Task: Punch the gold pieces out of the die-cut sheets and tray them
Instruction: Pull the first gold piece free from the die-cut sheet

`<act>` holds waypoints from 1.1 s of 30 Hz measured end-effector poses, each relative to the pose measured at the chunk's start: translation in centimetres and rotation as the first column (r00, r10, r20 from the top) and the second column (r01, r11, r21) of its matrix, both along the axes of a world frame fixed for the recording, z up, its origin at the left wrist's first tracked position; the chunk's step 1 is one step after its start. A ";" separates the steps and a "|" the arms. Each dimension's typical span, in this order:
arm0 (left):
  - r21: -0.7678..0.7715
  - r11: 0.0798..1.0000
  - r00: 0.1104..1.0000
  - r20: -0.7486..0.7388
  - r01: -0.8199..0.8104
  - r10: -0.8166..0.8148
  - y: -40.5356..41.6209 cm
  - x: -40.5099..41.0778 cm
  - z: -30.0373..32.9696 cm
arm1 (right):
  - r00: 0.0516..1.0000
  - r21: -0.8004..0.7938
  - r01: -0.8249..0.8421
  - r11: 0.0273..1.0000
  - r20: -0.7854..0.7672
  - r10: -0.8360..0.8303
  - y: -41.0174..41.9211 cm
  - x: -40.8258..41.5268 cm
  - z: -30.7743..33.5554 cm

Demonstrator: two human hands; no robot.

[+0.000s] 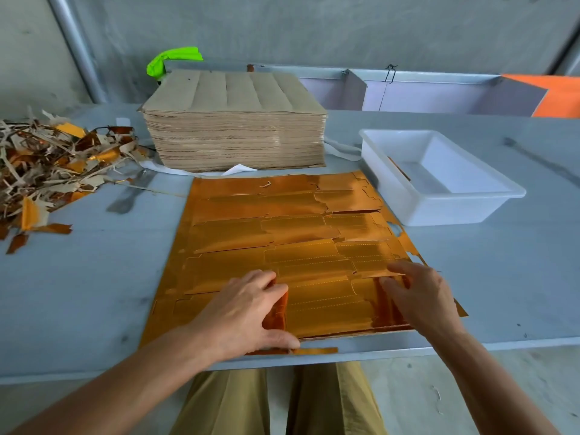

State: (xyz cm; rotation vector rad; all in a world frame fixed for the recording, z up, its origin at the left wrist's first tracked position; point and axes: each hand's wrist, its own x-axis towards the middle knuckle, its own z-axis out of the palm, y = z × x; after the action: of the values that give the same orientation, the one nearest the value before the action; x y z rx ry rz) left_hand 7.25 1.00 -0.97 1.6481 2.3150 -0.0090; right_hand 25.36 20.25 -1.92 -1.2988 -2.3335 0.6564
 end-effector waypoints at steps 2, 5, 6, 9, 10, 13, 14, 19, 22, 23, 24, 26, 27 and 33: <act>0.015 1.000 1.000 0.024 0.001 -0.001 -0.1 0.0 0.1 | 1.000 0.002 0.016 1.000 -0.004 -0.016 0.2 0.0 0.0; 0.069 0.998 0.998 0.057 0.009 -0.013 -0.1 -0.1 0.1 | 1.000 0.012 -0.002 1.000 -0.017 0.003 0.1 -0.1 -0.1; 0.096 0.995 0.998 0.062 0.021 -0.027 -0.1 -0.2 0.1 | 0.999 0.009 -0.014 1.000 -0.029 0.014 0.0 -0.2 -0.1; 0.222 0.974 0.988 0.133 0.043 -0.074 -0.1 0.0 0.0 | 0.998 0.011 -0.018 1.000 -0.065 0.018 -0.2 -0.1 -0.1; 0.264 0.963 0.984 0.149 0.056 -0.098 -0.1 0.0 -0.1 | 0.997 0.014 -0.011 1.000 -0.081 0.012 -0.2 0.0 -0.1; 0.348 0.933 0.975 0.163 0.088 -0.153 0.0 0.2 -0.4 | 0.993 0.023 0.017 1.000 -0.121 -0.014 -0.3 0.5 0.2; 0.359 0.929 0.973 0.169 0.086 -0.155 0.0 0.2 -0.5 | 0.991 0.022 0.006 1.000 -0.130 -0.003 -0.4 0.7 0.4; 0.334 0.941 0.971 0.200 0.058 -0.131 0.0 -0.3 -0.9 | 0.974 -0.053 -0.142 0.988 -0.186 0.130 -1.3 0.9 0.9; 0.305 0.950 0.973 0.192 0.064 -0.128 -0.4 -0.5 -1.1 | 0.969 -0.071 -0.215 0.974 -0.144 0.203 -1.9 0.3 0.6; 0.304 0.951 0.972 0.200 0.056 -0.121 -0.6 -0.5 -1.1 | 0.966 -0.083 -0.230 0.970 -0.143 0.217 -2.1 0.0 0.5; 0.307 0.951 0.972 0.210 0.040 -0.109 -0.9 -0.6 -1.0 | 0.962 -0.101 -0.244 0.965 -0.152 0.227 -2.3 -0.3 0.4; 0.325 0.946 0.976 0.206 -0.005 -0.066 -1.4 -1.0 -0.8 | 0.957 -0.166 -0.257 0.952 -0.180 0.226 -2.8 -0.9 0.3; 0.345 0.938 0.982 0.186 -0.032 -0.035 -1.7 -1.2 -0.6 | 0.956 -0.207 -0.259 0.943 -0.193 0.221 -3.0 -1.2 0.3; 0.533 0.841 0.992 -0.014 -0.097 0.123 -2.3 -2.3 -0.1 | 0.949 -0.287 -0.278 0.917 -0.228 0.217 -3.9 -2.3 0.7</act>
State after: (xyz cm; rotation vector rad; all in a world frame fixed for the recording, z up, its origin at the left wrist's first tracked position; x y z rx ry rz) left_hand 4.98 -1.30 -1.08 1.7501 2.6010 0.6889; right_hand 23.02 16.34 -1.25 -1.0091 -2.3171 1.2250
